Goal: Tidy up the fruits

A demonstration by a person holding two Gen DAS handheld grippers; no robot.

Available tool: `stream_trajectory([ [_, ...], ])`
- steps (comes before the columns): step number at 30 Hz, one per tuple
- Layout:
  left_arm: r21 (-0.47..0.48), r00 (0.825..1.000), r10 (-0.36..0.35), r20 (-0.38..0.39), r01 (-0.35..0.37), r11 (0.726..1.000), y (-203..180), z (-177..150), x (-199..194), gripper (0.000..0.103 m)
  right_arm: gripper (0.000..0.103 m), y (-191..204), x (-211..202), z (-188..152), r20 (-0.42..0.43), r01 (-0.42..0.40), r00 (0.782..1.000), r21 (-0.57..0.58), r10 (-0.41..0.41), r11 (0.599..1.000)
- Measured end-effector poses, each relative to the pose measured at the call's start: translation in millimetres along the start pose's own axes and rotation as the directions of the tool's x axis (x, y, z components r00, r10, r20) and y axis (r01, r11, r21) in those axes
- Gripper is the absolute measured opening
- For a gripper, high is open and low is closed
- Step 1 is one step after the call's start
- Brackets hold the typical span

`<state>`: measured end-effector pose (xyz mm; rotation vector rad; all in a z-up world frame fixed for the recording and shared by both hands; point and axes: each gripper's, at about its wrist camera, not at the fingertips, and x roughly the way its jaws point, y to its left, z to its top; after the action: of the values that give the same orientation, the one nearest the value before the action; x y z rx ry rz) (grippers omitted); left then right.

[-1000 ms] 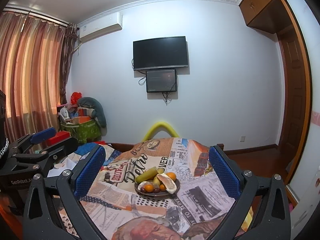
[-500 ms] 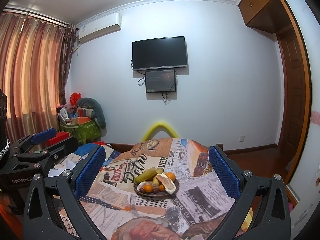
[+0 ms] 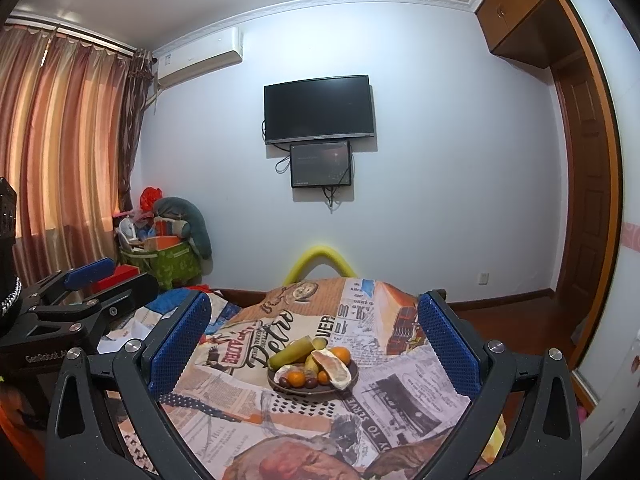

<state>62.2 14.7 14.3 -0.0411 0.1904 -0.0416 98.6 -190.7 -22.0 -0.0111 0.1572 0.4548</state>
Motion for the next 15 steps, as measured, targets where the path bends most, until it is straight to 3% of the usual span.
stream_trajectory([
  [15, 0.005, 1.000, -0.009, 0.000, 0.009, 1.000, -2.2, 2.1, -2.5, 0.103, 0.103, 1.1, 0.0, 1.3, 0.002, 0.000, 1.000, -0.001, 0.000, 1.000],
])
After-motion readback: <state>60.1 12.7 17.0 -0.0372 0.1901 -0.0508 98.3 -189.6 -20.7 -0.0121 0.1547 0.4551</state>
